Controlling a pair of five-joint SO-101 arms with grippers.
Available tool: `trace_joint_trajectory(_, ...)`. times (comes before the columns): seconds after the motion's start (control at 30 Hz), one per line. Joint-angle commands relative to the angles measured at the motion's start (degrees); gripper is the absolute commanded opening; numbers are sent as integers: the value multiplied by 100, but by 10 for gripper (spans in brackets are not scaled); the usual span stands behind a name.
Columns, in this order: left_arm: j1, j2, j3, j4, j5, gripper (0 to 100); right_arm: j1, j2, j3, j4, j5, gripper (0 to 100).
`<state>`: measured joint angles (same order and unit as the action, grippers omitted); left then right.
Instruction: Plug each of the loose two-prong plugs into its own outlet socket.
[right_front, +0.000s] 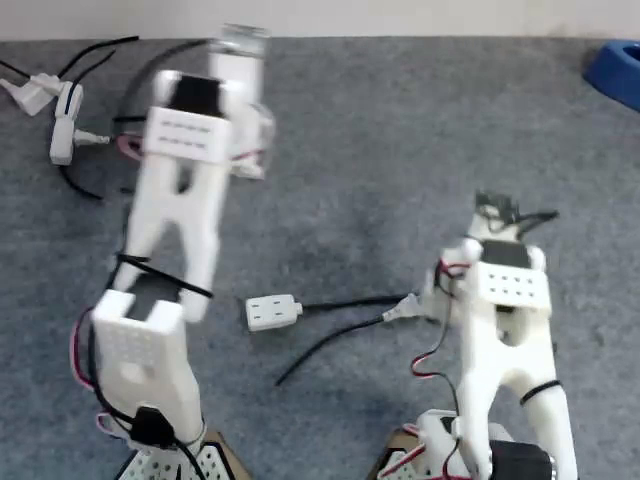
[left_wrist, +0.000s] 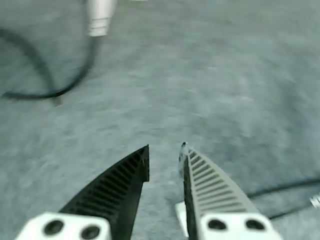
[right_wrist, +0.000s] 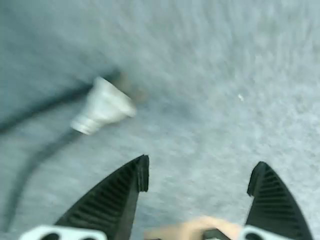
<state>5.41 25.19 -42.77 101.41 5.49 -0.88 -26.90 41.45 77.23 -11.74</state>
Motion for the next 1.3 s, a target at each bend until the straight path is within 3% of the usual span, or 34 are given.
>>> trace_joint_trajectory(0.0, -813, -303, 101, 44, 62, 120, -1305, -84, -462, 303, 642, 310)
trace_joint_trajectory(0.1, -1209, -286, 330, 35, -1196, 120, -2132, -84, -470, 505, 3262, 310)
trace_joint_trajectory(0.2, -1534, -286, 532, 35, -2453, 120, -2264, -154, -488, 681, 5442, 310)
trace_joint_trajectory(0.33, -2185, -268, 585, 26, -3429, 120, -2132, -92, -435, 66, 7789, 310)
trace_joint_trajectory(0.43, -2607, -268, 637, -18, -3666, 120, -1965, -101, -224, -391, 8914, 310)
trace_joint_trajectory(0.53, -3081, -268, 646, -26, -3684, 120, -1895, -92, -110, -664, 9336, 310)
trace_joint_trajectory(0.73, -3960, -268, 646, -149, -3684, 120, -1745, -127, 514, -1657, 9125, 310)
trace_joint_trajectory(0.9, -4233, -268, 646, -264, -3684, 120, -1552, -92, 1244, -3811, 8369, 310)
trace_joint_trajectory(1.0, -4233, -268, 646, -255, -3675, 120, -1411, -171, 1982, -4760, 9073, 310)
trace_joint_trajectory(1.07, -4233, -268, 646, -246, -3675, 120, -1402, -171, 2334, -4725, 9837, 310)
trace_joint_trajectory(1.27, -4233, -259, 681, -246, -3675, 120, -1560, -92, 892, -2105, 9319, 310)
